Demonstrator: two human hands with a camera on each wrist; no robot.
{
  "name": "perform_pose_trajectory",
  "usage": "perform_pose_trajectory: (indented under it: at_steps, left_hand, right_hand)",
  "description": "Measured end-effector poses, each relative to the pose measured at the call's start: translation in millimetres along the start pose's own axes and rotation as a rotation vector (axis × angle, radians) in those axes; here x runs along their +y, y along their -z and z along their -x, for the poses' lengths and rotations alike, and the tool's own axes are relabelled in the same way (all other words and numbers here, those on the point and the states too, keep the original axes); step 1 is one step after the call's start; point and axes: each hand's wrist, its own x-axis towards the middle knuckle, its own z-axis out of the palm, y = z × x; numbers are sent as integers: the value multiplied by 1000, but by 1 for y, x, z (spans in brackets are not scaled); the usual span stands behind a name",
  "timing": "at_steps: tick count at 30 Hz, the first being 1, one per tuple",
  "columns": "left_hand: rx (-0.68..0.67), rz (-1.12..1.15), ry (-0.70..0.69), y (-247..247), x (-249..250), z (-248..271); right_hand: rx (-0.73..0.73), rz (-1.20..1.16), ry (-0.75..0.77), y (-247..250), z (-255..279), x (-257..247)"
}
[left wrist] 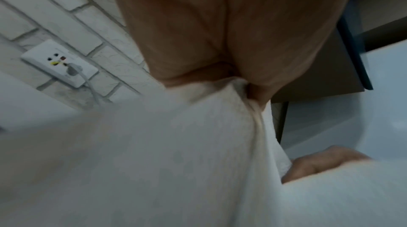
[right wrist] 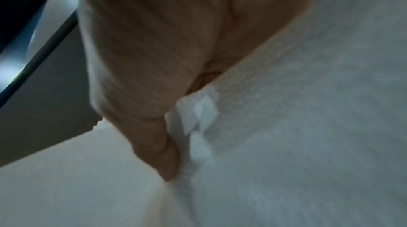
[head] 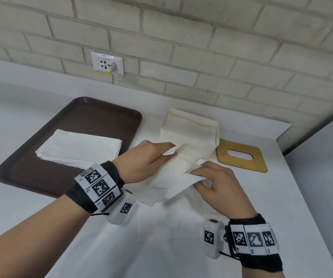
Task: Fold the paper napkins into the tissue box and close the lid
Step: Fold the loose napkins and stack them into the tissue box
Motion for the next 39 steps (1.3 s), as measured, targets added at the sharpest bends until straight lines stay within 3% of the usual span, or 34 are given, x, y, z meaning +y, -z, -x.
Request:
perform_pose_trajectory:
  at_steps: [2,5,7,12,15,19,23,28,39]
  left_hand:
    - [42,94,100,-3,3,0]
    - [209,282,292,-10,-1,-2]
    - [294,407,388,-13,-8,-3]
    - [257,556,472,-24,-19,0]
    - [231,699,494,-31,-17,-2]
    - [214,833,525,-38,-5,-7]
    - [218,985,617,-41,-3,-5]
    - [302,1118,664,-52,-12,-6]
    - [284,1045,569,-51,-6,-2]
  right_hand:
    - [-47,-57,-28,5,2,0]
    - [-111,-52,-87,17,8,5]
    - [-85,-114,-117,29,13,7]
    - [205,-704,-68,39,17,-4]
    - [268,-1113,-296,9,9,-8]
    - [215,-945,-471,-29,5,-12]
    - [278,-874,-549,-38,3,-14]
    - [335,-801,-562,-35,0,-19]
    - [186,-624,-467,-27,2,-15]
